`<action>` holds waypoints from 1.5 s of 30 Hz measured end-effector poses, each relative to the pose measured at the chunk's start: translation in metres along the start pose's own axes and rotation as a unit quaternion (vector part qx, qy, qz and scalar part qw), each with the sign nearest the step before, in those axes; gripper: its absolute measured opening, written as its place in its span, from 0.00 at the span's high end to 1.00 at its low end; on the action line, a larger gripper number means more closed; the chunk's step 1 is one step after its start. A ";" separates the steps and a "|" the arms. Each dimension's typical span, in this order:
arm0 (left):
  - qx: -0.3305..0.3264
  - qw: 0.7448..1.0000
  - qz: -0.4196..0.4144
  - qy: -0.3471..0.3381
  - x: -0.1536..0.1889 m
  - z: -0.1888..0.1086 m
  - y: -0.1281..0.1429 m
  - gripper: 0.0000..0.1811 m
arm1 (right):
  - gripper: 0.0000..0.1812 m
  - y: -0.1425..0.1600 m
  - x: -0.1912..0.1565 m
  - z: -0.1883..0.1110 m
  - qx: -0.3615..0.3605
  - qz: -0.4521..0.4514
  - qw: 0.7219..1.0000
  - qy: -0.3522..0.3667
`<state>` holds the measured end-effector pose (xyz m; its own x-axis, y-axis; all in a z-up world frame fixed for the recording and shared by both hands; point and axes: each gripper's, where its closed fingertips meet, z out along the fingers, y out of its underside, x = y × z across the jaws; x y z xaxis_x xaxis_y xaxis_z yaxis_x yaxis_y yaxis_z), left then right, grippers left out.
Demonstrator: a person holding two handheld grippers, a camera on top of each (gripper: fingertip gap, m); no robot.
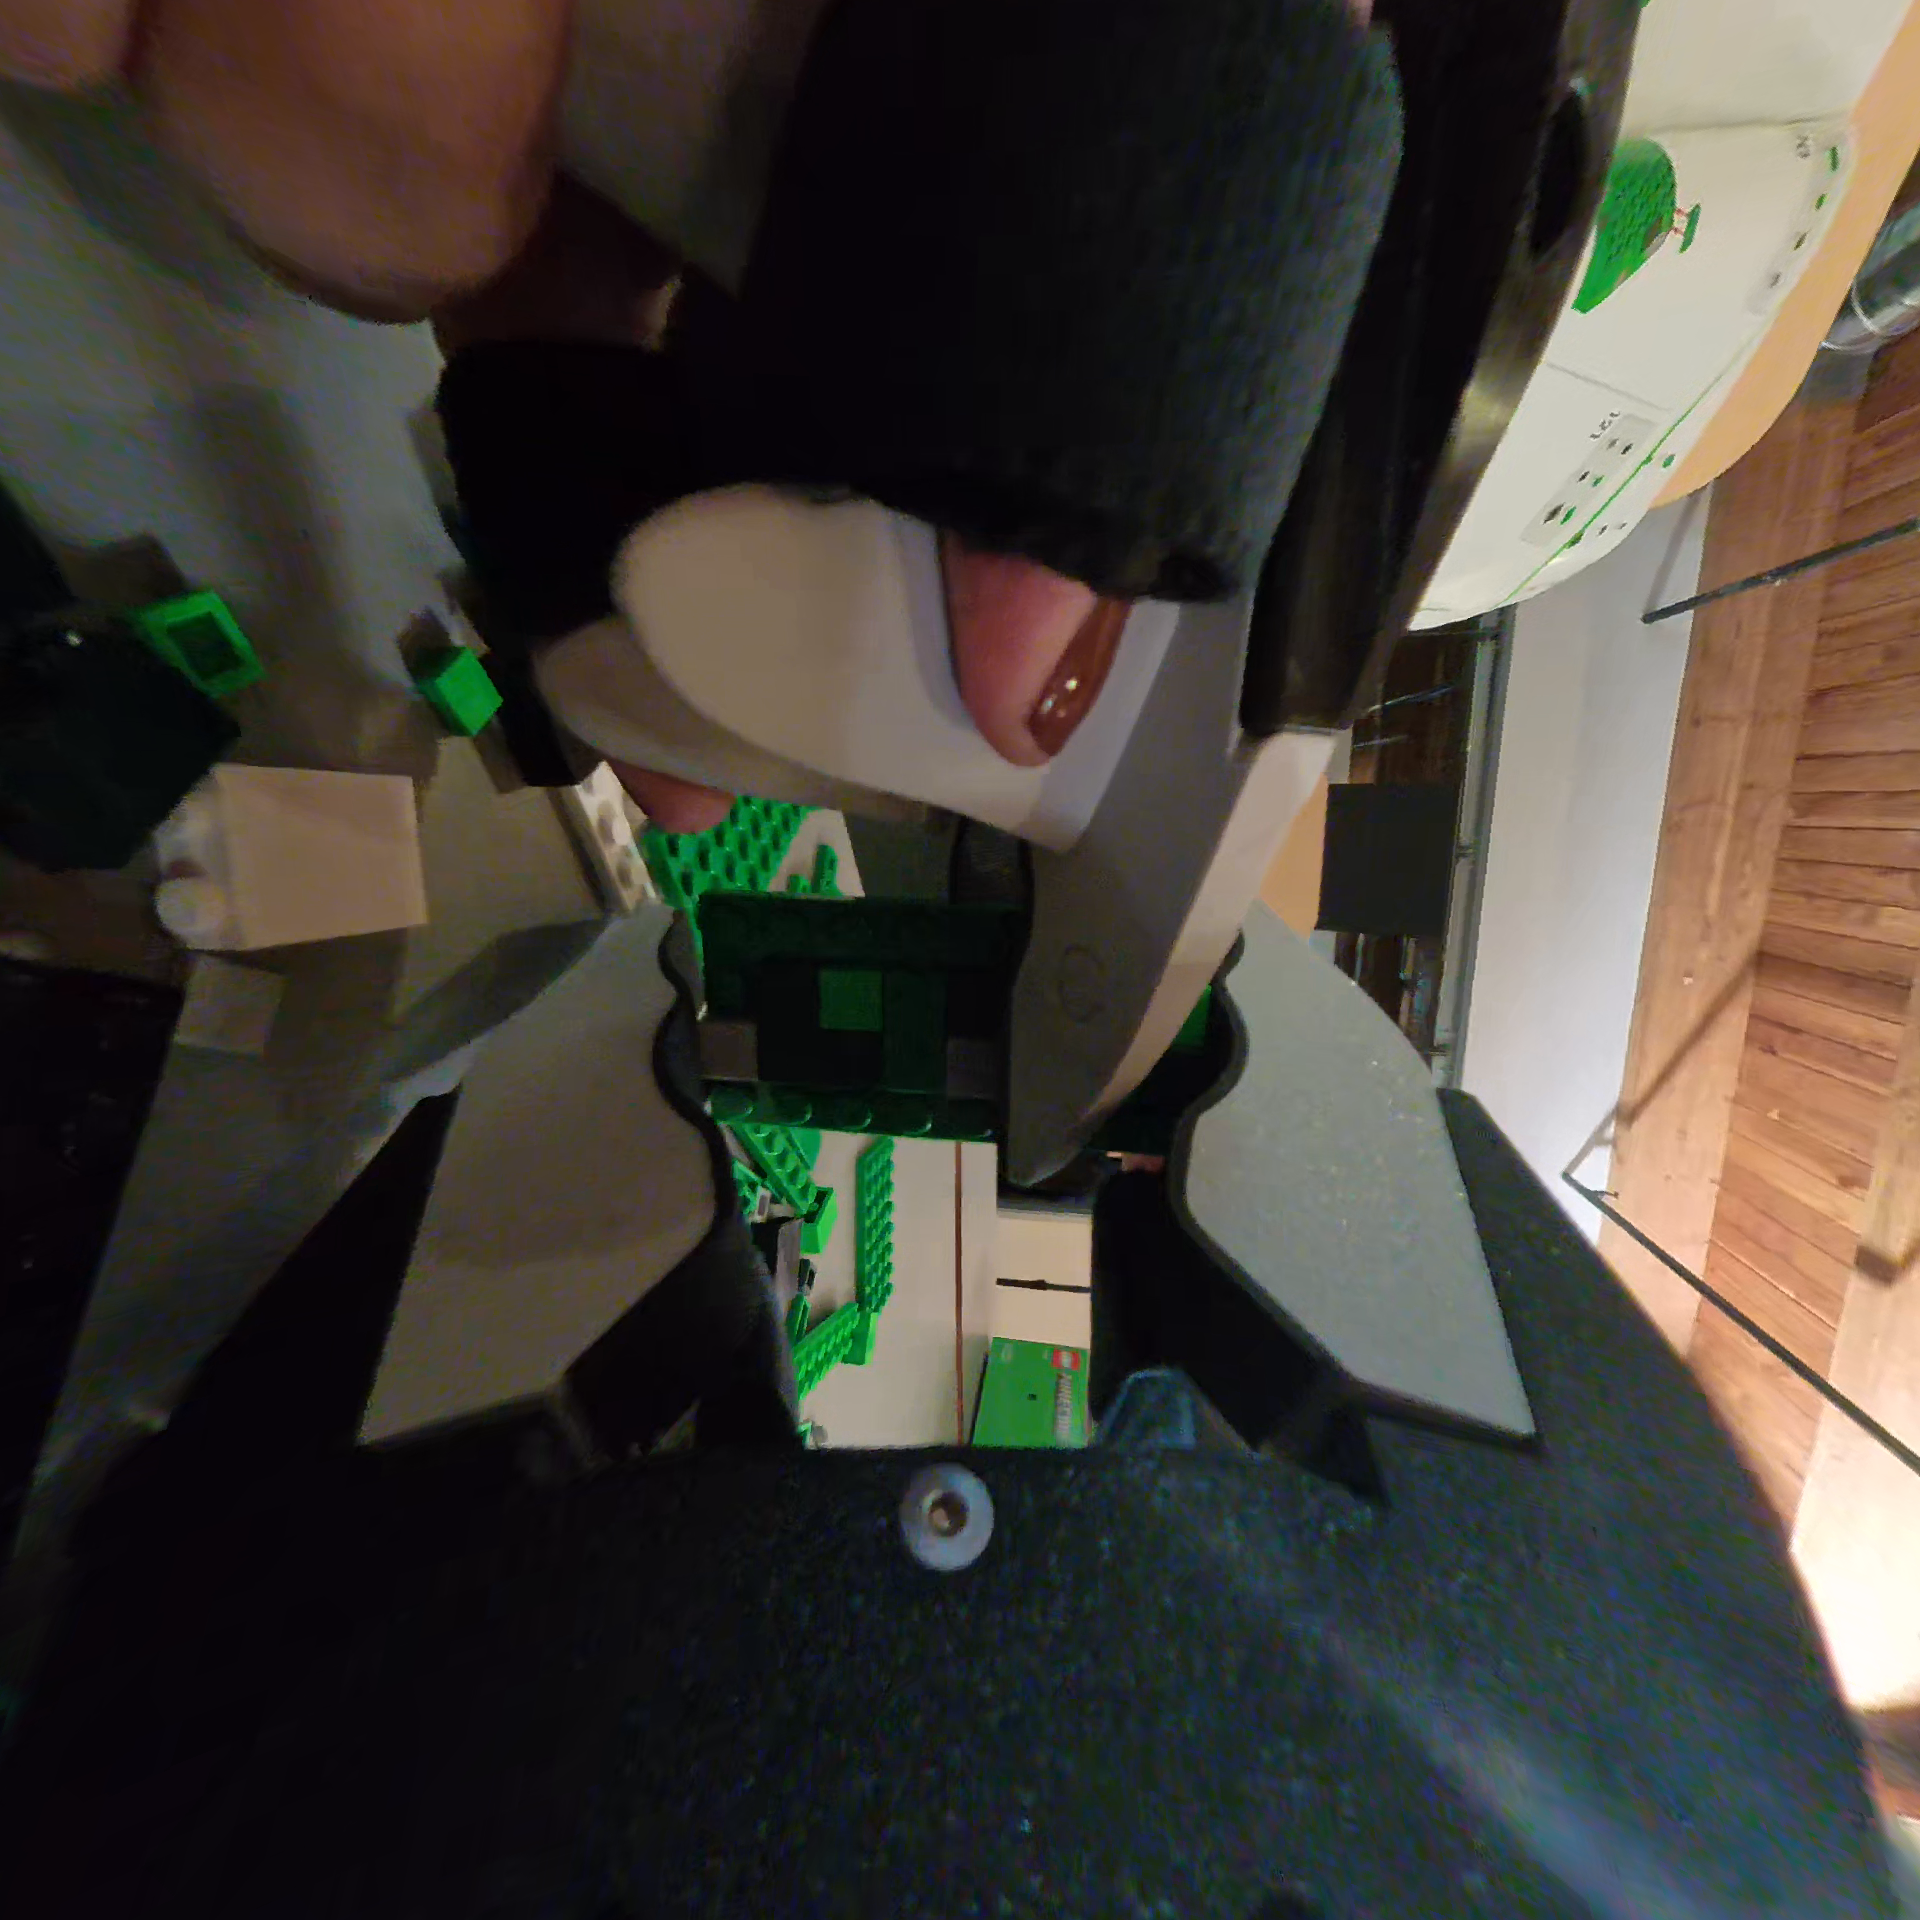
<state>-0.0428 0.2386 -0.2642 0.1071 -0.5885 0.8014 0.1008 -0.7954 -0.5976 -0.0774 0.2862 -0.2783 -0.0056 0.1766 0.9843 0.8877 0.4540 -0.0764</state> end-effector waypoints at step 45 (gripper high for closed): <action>-0.080 0.992 0.096 -0.008 0.007 0.010 0.021 0.97 | 0.49 -0.034 -0.022 -0.024 0.163 0.286 0.927 -0.180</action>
<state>-0.0297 0.2190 -0.2712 0.1242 -0.7305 0.6715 -0.0817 -0.6820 -0.7268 -0.0960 0.2456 -0.2936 0.2182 0.7232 0.6552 0.6072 0.4250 -0.6713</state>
